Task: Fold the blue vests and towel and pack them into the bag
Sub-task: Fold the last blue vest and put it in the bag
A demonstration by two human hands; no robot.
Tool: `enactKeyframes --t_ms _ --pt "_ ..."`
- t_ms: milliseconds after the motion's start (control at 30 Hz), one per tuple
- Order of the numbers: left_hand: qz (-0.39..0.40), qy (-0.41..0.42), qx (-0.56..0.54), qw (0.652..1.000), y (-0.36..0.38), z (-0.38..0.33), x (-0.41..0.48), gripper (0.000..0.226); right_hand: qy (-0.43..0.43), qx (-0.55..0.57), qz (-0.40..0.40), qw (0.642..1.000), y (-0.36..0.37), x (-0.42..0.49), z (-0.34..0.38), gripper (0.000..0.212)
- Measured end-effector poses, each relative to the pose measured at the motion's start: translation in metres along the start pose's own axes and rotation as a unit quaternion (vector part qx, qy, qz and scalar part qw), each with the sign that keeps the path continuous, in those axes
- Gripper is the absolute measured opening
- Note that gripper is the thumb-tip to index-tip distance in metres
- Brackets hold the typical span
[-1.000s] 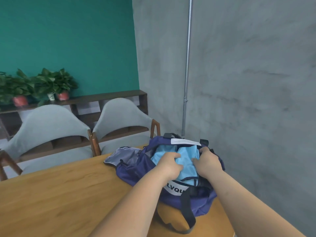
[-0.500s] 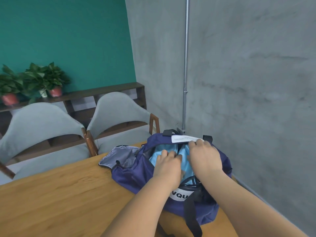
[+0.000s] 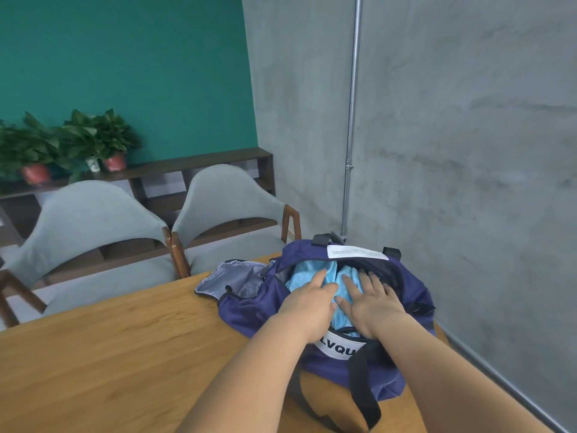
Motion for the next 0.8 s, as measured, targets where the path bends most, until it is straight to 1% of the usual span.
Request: enactKeyframes --t_ms 100,167,300,433,600,700,800 --pt "0.015 0.008 0.003 1.000 -0.010 -0.001 -0.011 0.047 0.018 -0.013 -0.010 1.000 -0.013 -0.007 0.004 0.072" --pt "0.006 0.013 0.012 1.000 -0.020 0.000 -0.020 0.049 0.028 -0.038 -0.033 0.998 -0.021 -0.018 0.006 0.072" --pt "-0.020 0.011 0.037 0.999 -0.045 0.005 -0.046 0.046 0.023 -0.072 -0.084 0.994 -0.040 -0.046 0.017 0.069" --pt "-0.044 -0.009 0.057 0.997 -0.065 0.015 -0.087 0.047 -0.009 -0.056 -0.116 0.992 -0.061 -0.075 0.046 0.064" --pt "-0.062 -0.046 0.063 0.995 -0.077 0.033 -0.152 0.055 -0.058 -0.044 -0.149 0.986 -0.079 -0.113 0.095 0.058" --pt "-0.070 -0.076 0.060 0.993 -0.080 0.048 -0.191 0.058 -0.087 -0.032 -0.168 0.981 -0.081 -0.135 0.129 0.058" --pt "-0.078 -0.103 0.067 0.989 -0.081 0.066 -0.232 0.057 -0.123 -0.022 -0.179 0.976 -0.078 -0.152 0.165 0.058"
Point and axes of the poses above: each hand's wrist, its own x-axis towards the middle knuckle, its own y-axis out of the palm, z = x × y, the point moved 2 cm from there along x, towards the middle knuckle, and after that the axes turned 3 degrees about -x, right-handed, at the moved point
